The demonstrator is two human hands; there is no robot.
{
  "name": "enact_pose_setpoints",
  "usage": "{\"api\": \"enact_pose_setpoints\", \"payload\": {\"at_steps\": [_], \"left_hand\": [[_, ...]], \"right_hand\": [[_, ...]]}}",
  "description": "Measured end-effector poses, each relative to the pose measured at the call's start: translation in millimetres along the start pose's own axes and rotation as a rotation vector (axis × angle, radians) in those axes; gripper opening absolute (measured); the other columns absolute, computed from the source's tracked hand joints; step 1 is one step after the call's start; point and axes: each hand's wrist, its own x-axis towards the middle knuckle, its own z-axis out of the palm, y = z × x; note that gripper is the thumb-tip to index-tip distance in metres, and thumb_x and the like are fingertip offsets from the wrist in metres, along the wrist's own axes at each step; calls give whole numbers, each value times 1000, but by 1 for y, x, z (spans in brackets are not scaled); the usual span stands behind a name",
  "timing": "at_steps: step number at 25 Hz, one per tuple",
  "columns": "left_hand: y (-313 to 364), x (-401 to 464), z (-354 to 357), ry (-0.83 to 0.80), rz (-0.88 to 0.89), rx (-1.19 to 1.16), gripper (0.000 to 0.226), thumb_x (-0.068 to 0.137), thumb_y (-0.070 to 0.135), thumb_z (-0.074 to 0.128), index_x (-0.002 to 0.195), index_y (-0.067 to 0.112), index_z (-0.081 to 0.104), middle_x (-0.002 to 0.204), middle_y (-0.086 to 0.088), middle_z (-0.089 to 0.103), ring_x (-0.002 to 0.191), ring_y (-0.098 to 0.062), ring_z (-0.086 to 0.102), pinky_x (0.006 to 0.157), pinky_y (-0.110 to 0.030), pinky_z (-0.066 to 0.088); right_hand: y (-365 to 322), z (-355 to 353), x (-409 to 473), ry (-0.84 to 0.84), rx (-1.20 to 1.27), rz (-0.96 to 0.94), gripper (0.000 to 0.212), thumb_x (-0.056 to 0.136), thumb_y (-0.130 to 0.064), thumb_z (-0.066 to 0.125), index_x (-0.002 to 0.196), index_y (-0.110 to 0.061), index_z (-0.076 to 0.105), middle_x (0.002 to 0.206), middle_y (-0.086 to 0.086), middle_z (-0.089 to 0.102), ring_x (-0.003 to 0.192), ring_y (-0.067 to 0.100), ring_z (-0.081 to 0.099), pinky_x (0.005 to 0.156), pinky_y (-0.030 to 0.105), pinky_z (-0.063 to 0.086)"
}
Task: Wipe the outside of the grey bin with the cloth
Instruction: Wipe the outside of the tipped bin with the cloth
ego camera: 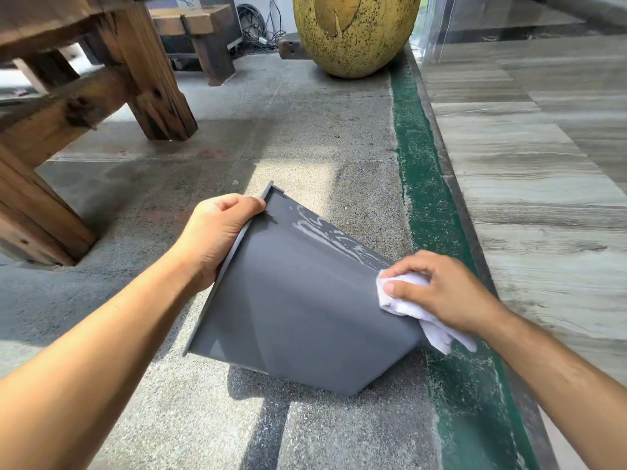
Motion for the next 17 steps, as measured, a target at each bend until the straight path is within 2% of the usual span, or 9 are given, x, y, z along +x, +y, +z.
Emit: {"api": "enact_pose_setpoints", "payload": {"at_steps": [3, 5, 8, 10, 12, 14, 17], "left_hand": [[4, -1, -3, -50, -23, 29, 39, 78, 28, 68, 108, 3, 73, 102, -29, 75, 79, -30, 64, 76, -41, 53], [6, -1, -3, -82, -19, 41, 44, 73, 26, 63, 111, 8, 76, 111, -29, 74, 82, -31, 65, 79, -42, 52], [9, 0, -1, -73, -21, 58, 35, 80, 16, 57, 107, 11, 79, 102, -23, 77, 77, -28, 65, 71, -35, 53], [9, 2, -4, -71, -51, 64, 36, 81, 13, 53, 106, 7, 78, 100, -27, 76, 75, -29, 64, 67, -34, 52], [9, 4, -9, -66, -84, 74, 42, 75, 15, 53, 109, 2, 74, 103, -32, 74, 74, -31, 63, 68, -37, 51], [9, 5, -14, -46, -108, 70, 43, 75, 16, 54, 111, -2, 71, 96, -31, 74, 72, -32, 63, 67, -36, 50], [10, 7, -15, 8, -125, 23, 27, 86, 23, 60, 98, 2, 71, 87, -23, 75, 65, -29, 65, 64, -33, 51]], "right_hand": [[29, -9, -23, 7, 5, 92, 13, 81, -28, 84, 86, -39, 80, 102, -8, 70, 96, 5, 68, 95, 38, 53], [43, -15, -36, 8, -18, 146, 16, 80, -26, 85, 85, -40, 80, 101, -7, 70, 95, 6, 69, 92, 37, 54], [58, -17, -44, -35, -210, 193, 23, 78, -25, 87, 75, -45, 76, 95, -8, 67, 90, 11, 67, 82, 32, 51], [55, -18, -44, 33, -244, 200, 25, 81, -27, 85, 79, -49, 72, 97, -7, 67, 88, 11, 66, 74, 27, 48], [37, -22, -36, 157, -169, 180, 16, 83, -30, 82, 85, -45, 75, 100, -9, 71, 87, 6, 66, 70, 22, 48], [4, -24, -22, 231, -51, 122, 10, 82, -33, 81, 88, -41, 78, 94, -15, 75, 83, 2, 70, 72, 24, 52], [-61, -13, 7, 186, 66, -38, 9, 82, -35, 81, 90, -38, 79, 86, -21, 77, 78, -3, 72, 73, 23, 55]]}}
